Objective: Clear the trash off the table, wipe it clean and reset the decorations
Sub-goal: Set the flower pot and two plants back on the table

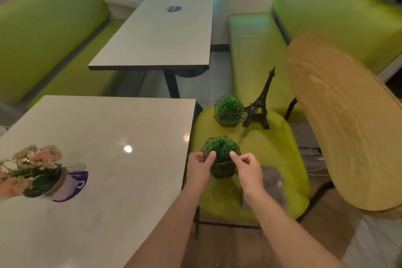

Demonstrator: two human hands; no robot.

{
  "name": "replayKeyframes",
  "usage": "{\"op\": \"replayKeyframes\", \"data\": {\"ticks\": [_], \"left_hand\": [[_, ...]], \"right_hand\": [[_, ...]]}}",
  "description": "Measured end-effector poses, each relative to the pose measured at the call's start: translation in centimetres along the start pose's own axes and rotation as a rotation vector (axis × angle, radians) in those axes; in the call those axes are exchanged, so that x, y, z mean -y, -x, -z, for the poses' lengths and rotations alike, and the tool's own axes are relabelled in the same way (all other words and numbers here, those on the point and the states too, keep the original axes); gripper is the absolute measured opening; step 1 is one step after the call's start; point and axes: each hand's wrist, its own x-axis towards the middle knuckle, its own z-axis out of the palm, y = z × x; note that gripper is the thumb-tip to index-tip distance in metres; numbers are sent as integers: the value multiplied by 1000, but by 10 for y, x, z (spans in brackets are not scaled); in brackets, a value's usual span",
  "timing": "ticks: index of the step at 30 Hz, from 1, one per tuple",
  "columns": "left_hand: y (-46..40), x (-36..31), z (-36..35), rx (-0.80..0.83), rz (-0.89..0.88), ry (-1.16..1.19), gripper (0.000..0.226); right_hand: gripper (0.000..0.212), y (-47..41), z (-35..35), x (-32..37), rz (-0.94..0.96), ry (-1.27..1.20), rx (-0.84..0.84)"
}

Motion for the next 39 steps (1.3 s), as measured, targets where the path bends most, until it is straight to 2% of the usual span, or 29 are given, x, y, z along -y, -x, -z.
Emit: {"op": "replayKeyframes", "data": {"ticks": [5,12,16,22,28,35,39], "left_hand": [[16,33,76,-74,-10,96,33],[34,76,178,-101,16,99,38],[29,105,248,-115,55,132,37],[27,115,295,2,227,235,44],[9,133,338,8,197,277,57],[-15,148,357,-82,186,282,77],[-19,149,363,-53,150,223,44]], "right_hand": [[26,50,-55,-11,-22,5,84],[34,118,-136,-25,-33,-100,144],[39,159,-193,-22,-3,-70,122],[49,178,-239,-25,10,-60,166],[46,188,-291,-29,71,4,205],[47,194,-318,-28,104,31,184],[47,196,-328,-27,127,72,168]]}}
